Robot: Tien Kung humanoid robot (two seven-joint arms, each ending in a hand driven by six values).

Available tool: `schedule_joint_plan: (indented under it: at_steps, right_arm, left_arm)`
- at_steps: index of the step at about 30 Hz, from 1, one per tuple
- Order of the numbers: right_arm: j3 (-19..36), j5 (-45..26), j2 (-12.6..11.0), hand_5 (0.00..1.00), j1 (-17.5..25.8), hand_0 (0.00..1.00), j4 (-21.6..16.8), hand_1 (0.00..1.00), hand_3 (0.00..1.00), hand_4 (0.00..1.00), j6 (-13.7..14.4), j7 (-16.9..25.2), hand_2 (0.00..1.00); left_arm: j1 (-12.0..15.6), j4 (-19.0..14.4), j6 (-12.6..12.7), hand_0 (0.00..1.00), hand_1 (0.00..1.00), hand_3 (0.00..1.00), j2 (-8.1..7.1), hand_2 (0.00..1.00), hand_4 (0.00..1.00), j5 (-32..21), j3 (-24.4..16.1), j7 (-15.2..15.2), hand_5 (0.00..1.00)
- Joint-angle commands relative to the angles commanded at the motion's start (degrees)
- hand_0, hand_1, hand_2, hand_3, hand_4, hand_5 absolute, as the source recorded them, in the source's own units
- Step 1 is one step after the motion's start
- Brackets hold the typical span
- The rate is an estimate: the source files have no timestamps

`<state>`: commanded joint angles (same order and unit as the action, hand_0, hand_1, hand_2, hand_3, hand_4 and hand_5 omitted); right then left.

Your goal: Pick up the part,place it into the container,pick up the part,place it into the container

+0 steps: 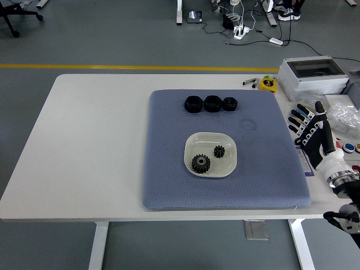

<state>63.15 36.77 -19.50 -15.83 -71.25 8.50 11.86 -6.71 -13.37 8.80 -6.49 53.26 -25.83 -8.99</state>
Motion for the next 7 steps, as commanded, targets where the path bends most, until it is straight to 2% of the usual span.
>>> schedule_joint_plan:
  at_steps: [4,5,7]
  right_arm:
    - [-0.1,0.18,0.0,0.972,0.03,0.85,0.08,0.854,0.906,0.998,-0.13,-0.3,0.898]
    - [-0.11,0.19,0.0,0.969,0.04,0.796,0.09,0.839,0.903,0.998,-0.15,-0.33,0.896]
    - [-0.13,0.22,0.02,0.969,0.09,0.796,0.11,0.839,0.903,0.998,-0.13,-0.34,0.896]
  left_arm:
    - [0.04,-0.01,-0.04,0.694,0.701,0.644,0.01,0.736,0.664,0.25,-0.08,-0.05,0.668]
    - [0.05,0.0,-0.05,0.694,0.701,0.644,0.02,0.737,0.664,0.28,-0.1,-0.05,0.668]
    - [0.11,-0.02,-0.07,0.694,0.701,0.644,0.01,0.737,0.664,0.37,-0.12,-0.08,0.668]
